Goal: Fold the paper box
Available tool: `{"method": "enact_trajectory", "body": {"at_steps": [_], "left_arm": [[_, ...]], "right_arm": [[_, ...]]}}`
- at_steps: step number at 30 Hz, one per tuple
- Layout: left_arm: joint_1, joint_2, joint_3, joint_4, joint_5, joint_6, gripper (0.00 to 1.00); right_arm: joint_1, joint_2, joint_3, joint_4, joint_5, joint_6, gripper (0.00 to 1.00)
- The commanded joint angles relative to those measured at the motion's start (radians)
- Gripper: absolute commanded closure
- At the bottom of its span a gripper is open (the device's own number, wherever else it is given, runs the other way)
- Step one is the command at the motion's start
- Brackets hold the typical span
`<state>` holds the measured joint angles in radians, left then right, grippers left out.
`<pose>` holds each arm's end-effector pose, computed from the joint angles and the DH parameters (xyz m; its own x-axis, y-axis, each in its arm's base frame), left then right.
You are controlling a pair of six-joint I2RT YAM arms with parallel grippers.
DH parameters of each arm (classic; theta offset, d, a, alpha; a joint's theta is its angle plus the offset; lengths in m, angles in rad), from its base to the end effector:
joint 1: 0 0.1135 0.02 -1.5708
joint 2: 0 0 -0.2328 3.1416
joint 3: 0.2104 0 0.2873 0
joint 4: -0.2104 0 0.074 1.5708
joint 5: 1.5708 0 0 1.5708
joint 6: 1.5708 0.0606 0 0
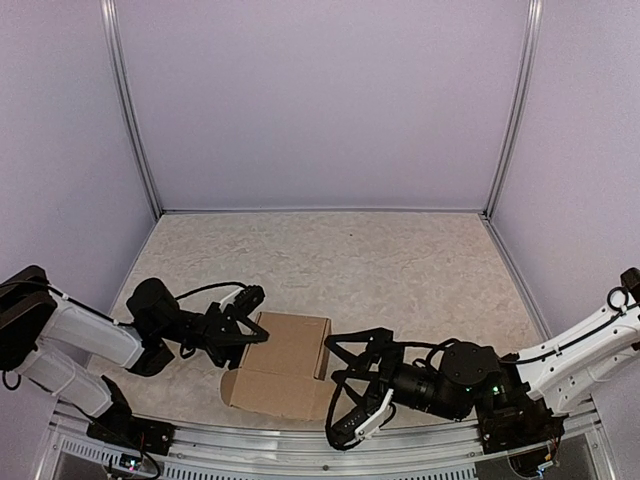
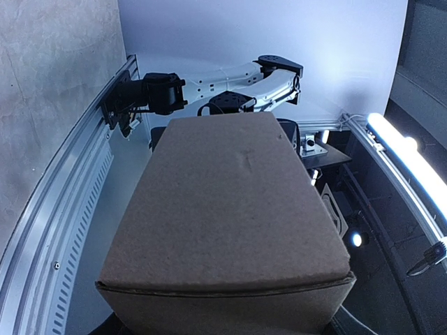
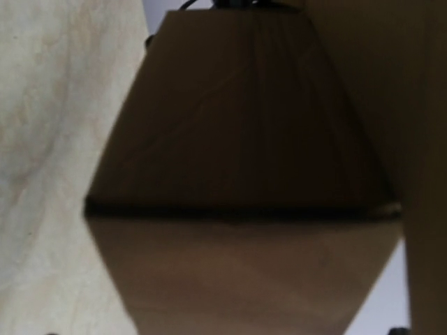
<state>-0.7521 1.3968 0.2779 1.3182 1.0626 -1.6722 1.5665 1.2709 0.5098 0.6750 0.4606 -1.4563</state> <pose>0.1521 -0.2148 0.1367 -0.9675 0.2422 -0.0729 0.0469 -0.1113 -0.9927 0.0283 0.3237 0.1745 0.8880 -0.4536 -0.0759 -0.1025 -0.0344 -0.9941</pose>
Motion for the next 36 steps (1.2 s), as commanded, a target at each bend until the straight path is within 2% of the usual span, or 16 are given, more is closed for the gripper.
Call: {"method": "enact_trajectory", "body": {"at_steps": [1, 6, 14, 22, 26, 29, 30, 32, 34, 36], "left_arm": [[-0.014, 0.014, 0.024, 0.18, 0.018, 0.012, 0.65], [-0.031, 0.018, 0.032, 0.18, 0.018, 0.014, 0.65], [-0.033, 0.026, 0.026, 0.181, 0.015, 0.02, 0.65], [-0.039, 0.054, 0.024, 0.181, 0.016, 0.029, 0.64], [-0.038, 0.067, 0.024, 0.181, 0.012, 0.029, 0.53], [-0.037, 0.066, 0.025, 0.18, 0.003, 0.03, 0.41], [-0.038, 0.059, 0.024, 0.178, -0.002, 0.031, 0.34], [-0.038, 0.045, 0.024, 0.167, -0.009, 0.039, 0.27], [-0.038, 0.011, 0.024, 0.113, -0.016, 0.085, 0.23], [-0.04, -0.037, 0.028, -0.04, -0.031, 0.183, 0.18]], "right_arm": [[0.018, 0.04, 0.031, 0.092, 0.036, -0.071, 0.0], [0.023, 0.078, 0.043, 0.14, 0.033, -0.086, 0.04], [0.029, 0.108, 0.059, 0.178, 0.039, -0.093, 0.28], [0.035, 0.118, 0.058, 0.2, 0.042, -0.082, 0.45], [0.036, 0.119, 0.055, 0.204, 0.045, -0.078, 0.52], [0.036, 0.111, 0.055, 0.201, 0.057, -0.056, 0.54], [0.036, 0.103, 0.054, 0.198, 0.059, -0.044, 0.56], [0.036, 0.086, 0.05, 0.18, 0.062, -0.016, 0.58], [0.036, 0.074, 0.043, 0.169, 0.068, 0.004, 0.58], [0.035, 0.062, 0.036, 0.161, 0.079, 0.021, 0.59]]}}
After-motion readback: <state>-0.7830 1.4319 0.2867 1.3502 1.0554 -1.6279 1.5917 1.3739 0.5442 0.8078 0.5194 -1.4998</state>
